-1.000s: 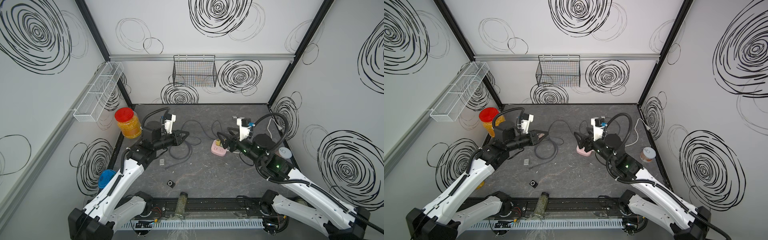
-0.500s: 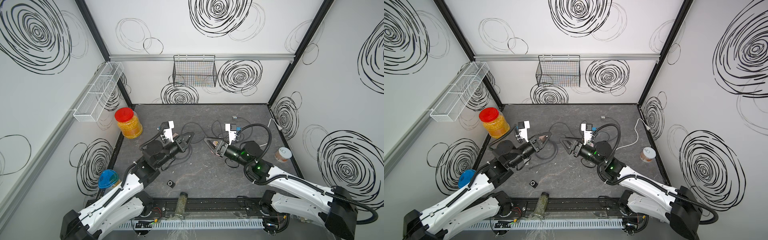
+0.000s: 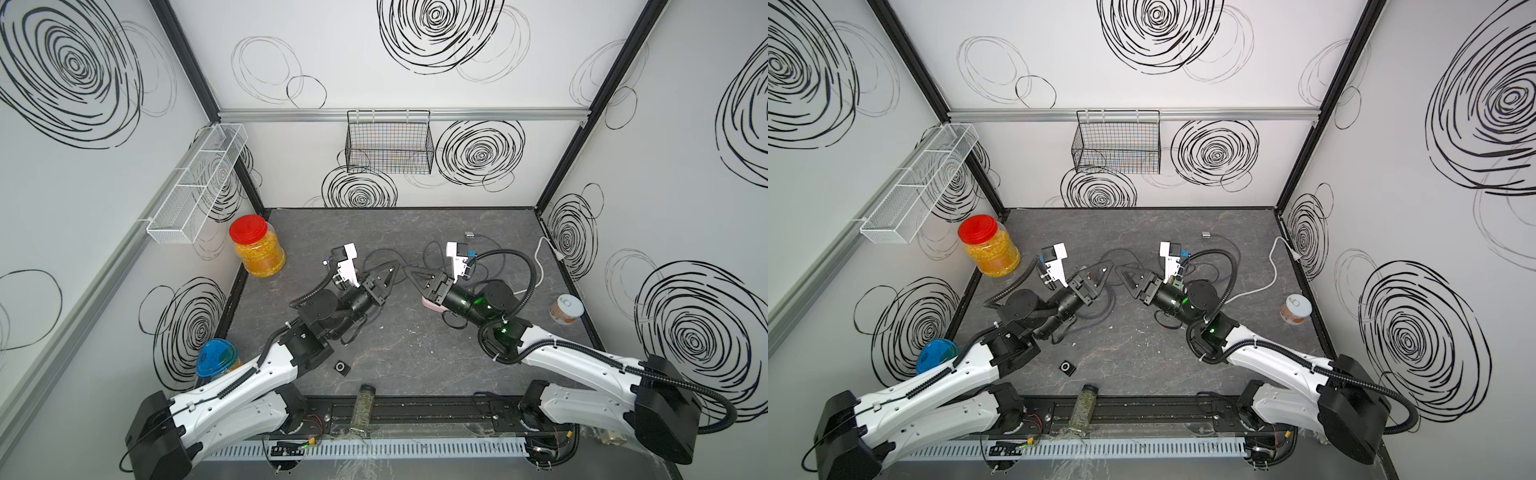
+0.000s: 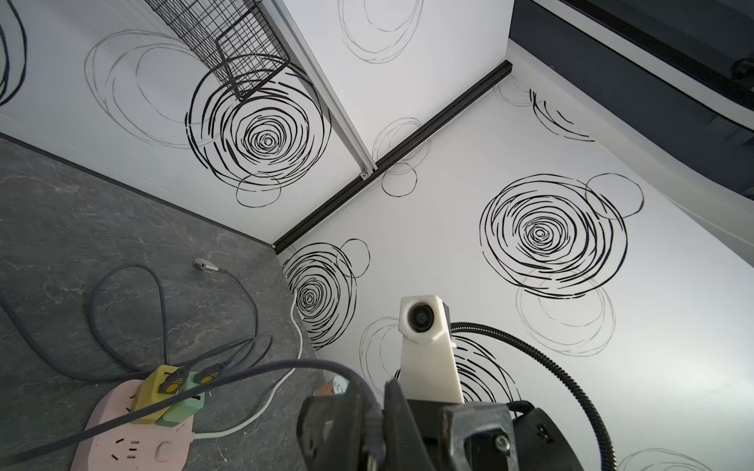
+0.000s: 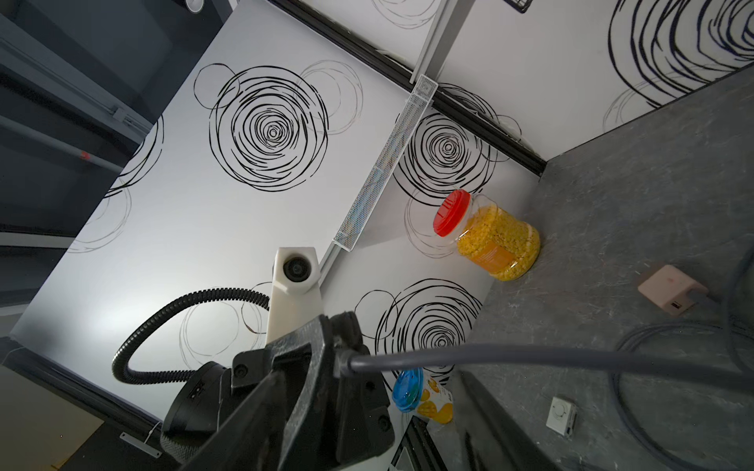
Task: Charge mp3
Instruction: Pick up the charging cable from the center of the board.
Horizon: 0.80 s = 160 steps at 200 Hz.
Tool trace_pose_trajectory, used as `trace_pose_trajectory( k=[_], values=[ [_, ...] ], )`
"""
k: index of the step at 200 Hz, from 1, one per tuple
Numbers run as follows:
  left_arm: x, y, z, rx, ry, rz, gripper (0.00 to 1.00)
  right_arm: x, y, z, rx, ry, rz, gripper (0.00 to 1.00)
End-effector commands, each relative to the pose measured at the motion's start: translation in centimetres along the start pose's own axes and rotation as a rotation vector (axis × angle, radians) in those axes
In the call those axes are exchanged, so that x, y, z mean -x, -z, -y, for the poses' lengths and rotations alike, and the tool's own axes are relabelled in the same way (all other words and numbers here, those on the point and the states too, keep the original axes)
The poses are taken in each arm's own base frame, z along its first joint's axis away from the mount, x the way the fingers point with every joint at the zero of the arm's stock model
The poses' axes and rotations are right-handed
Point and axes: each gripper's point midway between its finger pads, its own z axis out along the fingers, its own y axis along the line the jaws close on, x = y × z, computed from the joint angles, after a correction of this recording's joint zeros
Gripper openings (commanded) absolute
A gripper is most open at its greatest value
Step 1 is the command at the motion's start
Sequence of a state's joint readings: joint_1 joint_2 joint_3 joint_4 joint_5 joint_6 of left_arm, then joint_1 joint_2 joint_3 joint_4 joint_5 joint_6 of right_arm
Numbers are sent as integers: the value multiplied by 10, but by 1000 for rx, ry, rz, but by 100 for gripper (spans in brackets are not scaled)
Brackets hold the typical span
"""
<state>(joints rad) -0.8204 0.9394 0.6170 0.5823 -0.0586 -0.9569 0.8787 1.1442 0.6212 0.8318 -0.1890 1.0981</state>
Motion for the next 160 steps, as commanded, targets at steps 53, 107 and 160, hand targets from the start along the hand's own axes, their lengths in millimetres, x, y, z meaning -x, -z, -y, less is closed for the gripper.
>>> trace_pose_trajectory(
  k=[53, 107, 160],
  values=[
    [5, -1, 28, -86, 3, 92, 13, 42, 0, -31, 102, -21, 177, 39],
    [-3, -6, 11, -24, 38, 126, 17, 40, -6, -36, 142, -32, 159, 13],
    [4, -5, 10, -60, 87, 120, 51, 49, 2, -36, 66, 41, 181, 1]
  ],
)
